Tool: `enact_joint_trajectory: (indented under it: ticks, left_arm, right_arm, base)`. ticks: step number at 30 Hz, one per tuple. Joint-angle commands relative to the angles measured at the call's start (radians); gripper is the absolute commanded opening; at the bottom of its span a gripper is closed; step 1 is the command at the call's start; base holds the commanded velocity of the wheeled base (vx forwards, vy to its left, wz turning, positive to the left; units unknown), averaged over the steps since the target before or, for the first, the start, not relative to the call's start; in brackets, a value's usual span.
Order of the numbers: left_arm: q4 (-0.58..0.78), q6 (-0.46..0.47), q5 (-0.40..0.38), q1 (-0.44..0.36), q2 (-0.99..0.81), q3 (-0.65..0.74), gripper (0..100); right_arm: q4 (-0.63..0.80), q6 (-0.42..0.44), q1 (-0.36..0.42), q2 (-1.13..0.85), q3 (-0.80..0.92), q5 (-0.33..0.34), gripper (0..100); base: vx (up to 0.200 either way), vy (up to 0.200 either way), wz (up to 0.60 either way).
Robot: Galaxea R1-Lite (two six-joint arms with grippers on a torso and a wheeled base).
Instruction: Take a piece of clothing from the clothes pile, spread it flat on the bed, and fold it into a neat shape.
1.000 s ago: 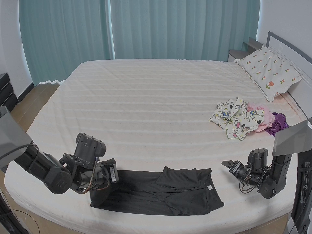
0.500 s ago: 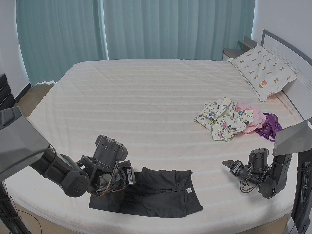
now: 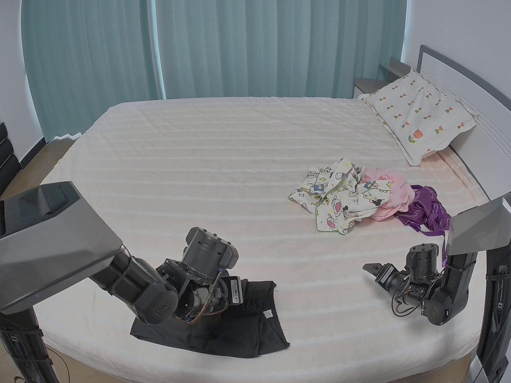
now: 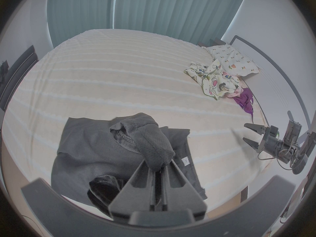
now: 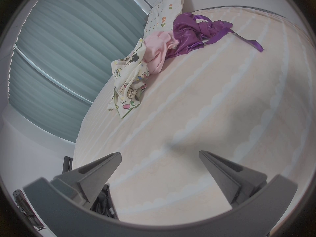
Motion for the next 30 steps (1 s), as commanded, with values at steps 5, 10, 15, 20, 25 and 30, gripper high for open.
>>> enact_joint_trajectory:
  ticks: [5,10,15,20,25,30]
  left_arm:
    - [-0.010,-0.032,0.002,-0.017,0.068,-0.037,0]
    - [-0.012,-0.059,0.002,-0.026,0.068,-0.047,0]
    - [-0.004,-0.084,-0.007,-0.043,0.083,-0.056,100]
    - [-0.009,-0.093,-0.007,-0.048,0.086,-0.056,100]
    - [-0.018,-0.145,-0.009,-0.075,0.054,-0.048,100]
    - [-0.044,-0.234,-0.032,-0.092,-0.070,0.023,100]
  right_arm:
    - [0.000,-0.002,0.004,0.009,-0.001,0.000,100]
    - [0.000,-0.002,0.004,0.009,-0.001,0.000,100]
    - [0.000,-0.002,0.004,0.009,-0.001,0.000,100]
    - [0.000,-0.002,0.004,0.009,0.000,0.000,100]
    - [0.000,-0.002,0.004,0.009,0.000,0.000,100]
    - [0.000,0.000,0.004,0.006,0.002,0.000,100]
  base:
    - [0.000,0.000,0.00]
    - [0.000,0.000,0.00]
    - [0.000,0.000,0.00]
    - [0.000,0.000,0.00]
    - [0.000,0.000,0.00]
    - [0.000,0.000,0.00]
